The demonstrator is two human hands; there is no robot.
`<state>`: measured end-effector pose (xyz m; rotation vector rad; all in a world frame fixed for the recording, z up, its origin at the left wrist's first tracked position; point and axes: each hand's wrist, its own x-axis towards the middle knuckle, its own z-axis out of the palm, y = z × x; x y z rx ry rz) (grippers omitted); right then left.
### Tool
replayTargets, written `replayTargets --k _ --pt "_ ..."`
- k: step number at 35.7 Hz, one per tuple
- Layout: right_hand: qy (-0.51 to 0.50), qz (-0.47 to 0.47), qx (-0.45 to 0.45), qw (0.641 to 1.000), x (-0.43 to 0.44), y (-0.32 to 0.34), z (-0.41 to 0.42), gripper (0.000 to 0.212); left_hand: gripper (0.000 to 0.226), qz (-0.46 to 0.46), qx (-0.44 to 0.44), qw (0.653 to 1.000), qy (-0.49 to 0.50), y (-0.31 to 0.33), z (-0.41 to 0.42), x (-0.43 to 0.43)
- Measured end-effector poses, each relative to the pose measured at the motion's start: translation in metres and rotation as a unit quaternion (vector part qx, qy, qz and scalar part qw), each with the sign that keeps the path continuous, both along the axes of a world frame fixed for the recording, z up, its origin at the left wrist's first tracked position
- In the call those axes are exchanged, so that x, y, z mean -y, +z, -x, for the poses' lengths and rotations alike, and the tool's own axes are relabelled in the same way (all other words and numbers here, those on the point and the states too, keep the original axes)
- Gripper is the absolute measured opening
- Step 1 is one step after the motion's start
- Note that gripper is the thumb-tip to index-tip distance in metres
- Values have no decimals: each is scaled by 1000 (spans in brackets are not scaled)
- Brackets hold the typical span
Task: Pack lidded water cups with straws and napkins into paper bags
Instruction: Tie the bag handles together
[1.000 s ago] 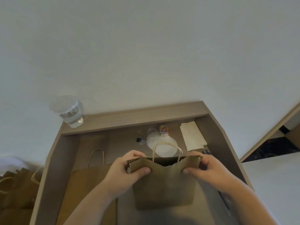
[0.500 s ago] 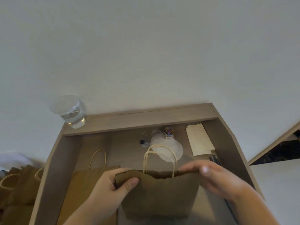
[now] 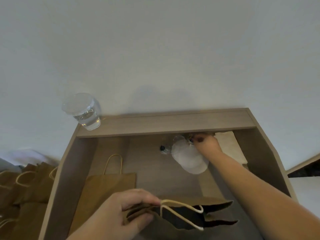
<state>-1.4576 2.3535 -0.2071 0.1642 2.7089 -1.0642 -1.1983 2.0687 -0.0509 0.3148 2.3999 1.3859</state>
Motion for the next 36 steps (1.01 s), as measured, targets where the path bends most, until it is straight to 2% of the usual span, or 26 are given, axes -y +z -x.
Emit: replayTargets --k 7,12,19,23,25,27,33,36 --pt "19 -71 2 997 10 1 14 19 39 -16 6 1000 9 -1 -4 0" --pt "8 -151 -27 988 19 2 15 43 38 -10 2 1000 11 0 -5 0" --pt "48 -175 -40 983 19 1 10 43 39 8 -19 1000 11 0 -3 -3" --pt "55 -180 -37 981 20 3 13 34 37 10 -26 999 16 1 -3 -5" --pt "55 -180 -62 980 21 3 16 38 36 12 -27 999 19 2 -3 -5" --pt "59 -184 -85 978 19 5 17 34 37 13 -30 999 21 2 -3 -4" --pt "54 -105 -82 990 -2 13 -2 32 40 27 -29 999 22 2 -7 -2" --pt "16 -14 -86 996 -17 21 -35 8 41 20 -47 998 31 -1 -11 0"
